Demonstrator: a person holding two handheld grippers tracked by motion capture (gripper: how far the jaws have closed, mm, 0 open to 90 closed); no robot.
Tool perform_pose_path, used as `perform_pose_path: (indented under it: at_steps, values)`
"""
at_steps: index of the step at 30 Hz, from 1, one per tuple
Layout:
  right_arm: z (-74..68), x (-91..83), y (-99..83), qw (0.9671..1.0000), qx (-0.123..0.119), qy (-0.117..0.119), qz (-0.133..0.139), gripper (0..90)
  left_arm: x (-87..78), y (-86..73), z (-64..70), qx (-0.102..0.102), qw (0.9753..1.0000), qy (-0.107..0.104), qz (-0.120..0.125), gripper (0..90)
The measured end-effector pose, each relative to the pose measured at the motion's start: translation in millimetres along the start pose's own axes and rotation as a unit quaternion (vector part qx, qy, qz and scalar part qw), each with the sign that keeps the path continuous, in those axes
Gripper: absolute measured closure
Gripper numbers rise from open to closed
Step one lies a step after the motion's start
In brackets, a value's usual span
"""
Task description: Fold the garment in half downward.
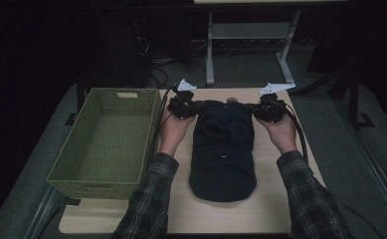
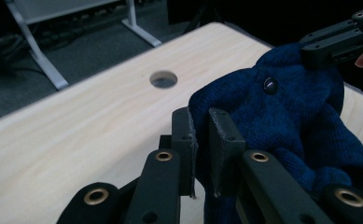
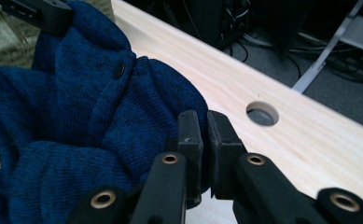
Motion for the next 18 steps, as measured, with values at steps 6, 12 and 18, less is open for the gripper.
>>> perform_pose_path:
  at_steps: [6,12,18]
  values:
    - [-5.9,-16.5,17.1,0.9994,-0.018,-0.013,0.027,84.6,-18.0,13.0,9.4,0.019,0.9995,0.01,0.024,81.0]
    - [-17.6,-19.5,2.3,0.9993,-0.026,-0.005,0.025,83.9,-24.7,-3.9,23.1,0.025,0.9995,-0.001,0.02,80.5]
    - [-29.1,-23.5,-10.8,0.9992,-0.031,0.008,0.026,82.7,-33.7,-16.1,31.8,0.027,0.9995,-0.005,0.015,80.1]
Point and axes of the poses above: each handheld gripper's, and its own axes: x roughly forward along the jaws, y roughly out of its top, z roughly to its right, the point moved 5 cm from there along x, roughly forward along the jaws, and after that the axes turned 2 degrees about x, right-handed, at the moved point
